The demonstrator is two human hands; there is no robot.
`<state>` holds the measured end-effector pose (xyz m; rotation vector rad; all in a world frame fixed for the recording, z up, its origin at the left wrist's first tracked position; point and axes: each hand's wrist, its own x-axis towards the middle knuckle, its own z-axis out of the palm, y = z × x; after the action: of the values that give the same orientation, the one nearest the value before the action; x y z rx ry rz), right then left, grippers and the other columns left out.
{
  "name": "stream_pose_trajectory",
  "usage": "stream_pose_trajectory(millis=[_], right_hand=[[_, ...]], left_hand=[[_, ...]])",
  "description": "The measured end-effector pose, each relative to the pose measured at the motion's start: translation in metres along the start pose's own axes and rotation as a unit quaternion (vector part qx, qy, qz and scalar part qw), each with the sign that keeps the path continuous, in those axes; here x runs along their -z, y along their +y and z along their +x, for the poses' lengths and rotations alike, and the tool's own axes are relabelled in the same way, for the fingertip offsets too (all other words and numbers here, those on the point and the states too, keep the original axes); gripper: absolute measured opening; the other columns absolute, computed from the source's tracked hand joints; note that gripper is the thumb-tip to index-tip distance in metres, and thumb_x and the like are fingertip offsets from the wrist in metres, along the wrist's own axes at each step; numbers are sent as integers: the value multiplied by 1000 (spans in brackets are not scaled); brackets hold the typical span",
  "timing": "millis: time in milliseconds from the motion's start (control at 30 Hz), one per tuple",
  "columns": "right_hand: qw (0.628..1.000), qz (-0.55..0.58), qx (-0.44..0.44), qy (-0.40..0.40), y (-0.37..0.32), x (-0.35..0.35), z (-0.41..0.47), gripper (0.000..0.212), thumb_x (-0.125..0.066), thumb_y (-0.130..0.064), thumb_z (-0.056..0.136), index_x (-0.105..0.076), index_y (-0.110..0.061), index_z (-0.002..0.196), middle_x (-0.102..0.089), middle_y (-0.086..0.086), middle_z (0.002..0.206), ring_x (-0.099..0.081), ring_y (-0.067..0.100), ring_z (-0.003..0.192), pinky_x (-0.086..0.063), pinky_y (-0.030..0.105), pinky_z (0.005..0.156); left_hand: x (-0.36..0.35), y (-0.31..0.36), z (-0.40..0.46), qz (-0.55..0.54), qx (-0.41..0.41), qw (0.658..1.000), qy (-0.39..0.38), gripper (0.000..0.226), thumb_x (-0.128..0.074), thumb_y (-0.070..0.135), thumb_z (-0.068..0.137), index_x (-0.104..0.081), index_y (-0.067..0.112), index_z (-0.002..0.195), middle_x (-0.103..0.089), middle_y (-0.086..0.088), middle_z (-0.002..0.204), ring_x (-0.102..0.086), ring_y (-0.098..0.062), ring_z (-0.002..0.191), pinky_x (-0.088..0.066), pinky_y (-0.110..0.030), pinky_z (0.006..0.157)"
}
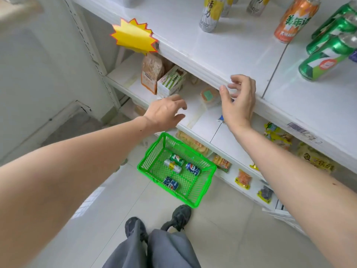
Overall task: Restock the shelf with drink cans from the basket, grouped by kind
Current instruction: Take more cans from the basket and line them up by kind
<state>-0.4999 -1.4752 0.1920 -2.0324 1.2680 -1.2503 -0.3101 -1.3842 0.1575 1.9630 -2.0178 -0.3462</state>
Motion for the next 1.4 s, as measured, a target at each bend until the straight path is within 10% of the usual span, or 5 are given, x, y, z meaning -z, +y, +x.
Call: stream_pose_trajectory(millis=[333, 533, 1133, 1267, 1400], right_hand=[[990, 1, -36, -139, 108, -80, -92, 22, -65, -12, 89, -58, -5, 109, -58, 10, 107, -56, -3, 73, -44, 10, 65], [967, -53, -90, -231, 206, -138, -157, 23, -67, -24, 89, -57, -16, 109, -61, 2, 106, -61, 9, 77, -54, 40, 74], [769, -224, -428, -418, 506, -317, -344, 61, -59, -45, 94, -45, -9, 140, -55, 10, 136, -57, 27, 109, -41, 22, 78], [754, -217, -470, -403, 538, -339, -365, 66, -58, -47, 94, -41, -8, 144, -47, 12, 146, -47, 31, 132, -40, 39, 105], [749, -195, -508, -379, 561, -354, -380, 51, -59, -50, 92, -62, -6, 117, -63, 14, 119, -62, 30, 107, -51, 37, 90]], left_hand=[[-142, -51, -50, -51, 145, 982, -106, 28, -55, 36, 92, -57, 24, 117, -54, 4, 121, -62, -21, 102, -54, -37, 76], [-254, -91, -66, -97, 246, 952, -155, 34, -55, 38, 92, -56, 20, 121, -55, -2, 118, -60, -24, 105, -53, -40, 82], [-593, -210, -31, -139, 310, 895, -289, 60, -49, 42, 96, -35, 9, 144, -36, -16, 145, -51, -29, 120, -42, -36, 100], [-641, -219, -24, -162, 331, 872, -322, 70, -50, 41, 96, -18, 13, 151, -11, -17, 158, -27, -36, 141, -25, -48, 116], [-666, -228, -19, -180, 349, 863, -318, 69, -52, 38, 96, -19, 13, 151, -13, -14, 157, -27, -35, 141, -23, -48, 117]])
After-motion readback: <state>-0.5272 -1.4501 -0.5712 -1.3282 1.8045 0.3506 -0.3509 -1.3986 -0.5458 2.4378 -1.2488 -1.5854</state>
